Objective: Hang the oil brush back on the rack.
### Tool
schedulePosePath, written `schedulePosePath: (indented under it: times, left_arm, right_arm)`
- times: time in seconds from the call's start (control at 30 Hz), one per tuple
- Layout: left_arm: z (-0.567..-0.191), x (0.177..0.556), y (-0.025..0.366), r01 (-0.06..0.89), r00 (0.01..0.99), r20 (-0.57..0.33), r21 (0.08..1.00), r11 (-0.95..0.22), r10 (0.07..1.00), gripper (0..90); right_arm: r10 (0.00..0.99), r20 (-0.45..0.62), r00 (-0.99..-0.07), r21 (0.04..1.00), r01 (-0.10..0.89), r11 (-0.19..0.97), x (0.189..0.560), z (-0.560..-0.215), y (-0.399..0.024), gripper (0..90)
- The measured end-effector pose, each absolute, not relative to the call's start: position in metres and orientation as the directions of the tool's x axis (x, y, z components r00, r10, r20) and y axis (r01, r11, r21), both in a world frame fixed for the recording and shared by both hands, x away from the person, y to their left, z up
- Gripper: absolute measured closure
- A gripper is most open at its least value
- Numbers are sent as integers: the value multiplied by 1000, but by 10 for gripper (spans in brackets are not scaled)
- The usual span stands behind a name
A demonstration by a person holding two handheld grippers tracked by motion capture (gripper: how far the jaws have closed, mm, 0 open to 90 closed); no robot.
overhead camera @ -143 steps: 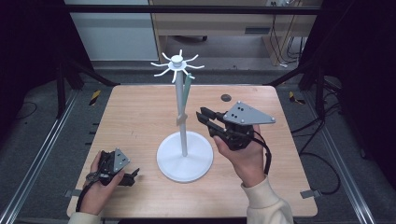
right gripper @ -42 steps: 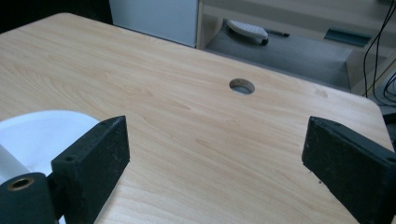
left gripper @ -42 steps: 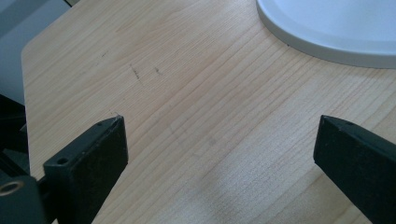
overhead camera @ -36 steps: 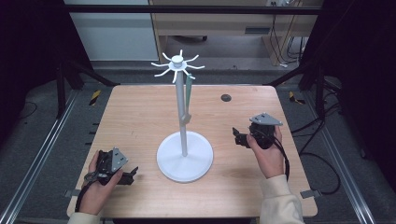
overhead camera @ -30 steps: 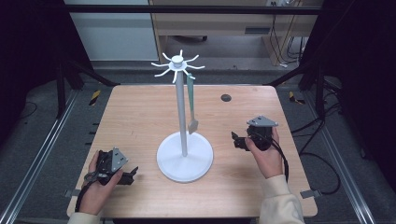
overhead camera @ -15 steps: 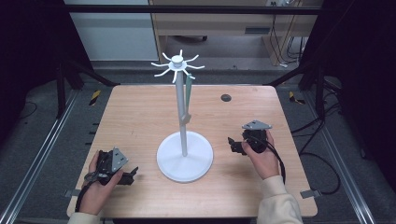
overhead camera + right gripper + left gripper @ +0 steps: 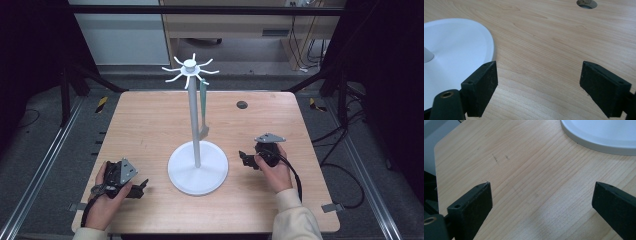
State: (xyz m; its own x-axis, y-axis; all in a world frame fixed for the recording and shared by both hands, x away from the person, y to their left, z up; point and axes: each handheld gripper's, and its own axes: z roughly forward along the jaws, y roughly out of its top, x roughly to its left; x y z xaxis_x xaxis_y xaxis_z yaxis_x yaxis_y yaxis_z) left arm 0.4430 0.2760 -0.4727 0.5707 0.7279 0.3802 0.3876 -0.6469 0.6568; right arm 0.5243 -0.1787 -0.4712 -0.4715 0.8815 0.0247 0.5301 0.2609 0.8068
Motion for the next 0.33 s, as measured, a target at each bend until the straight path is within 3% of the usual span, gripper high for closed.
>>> schedulePosePath:
  times: [0.33]
  left_arm:
    - [-473, 443, 276, 386, 572, 382, 655, -649, 726, 26]
  right_arm:
    - [878, 25, -478, 792, 545, 275, 527, -481, -178, 142]
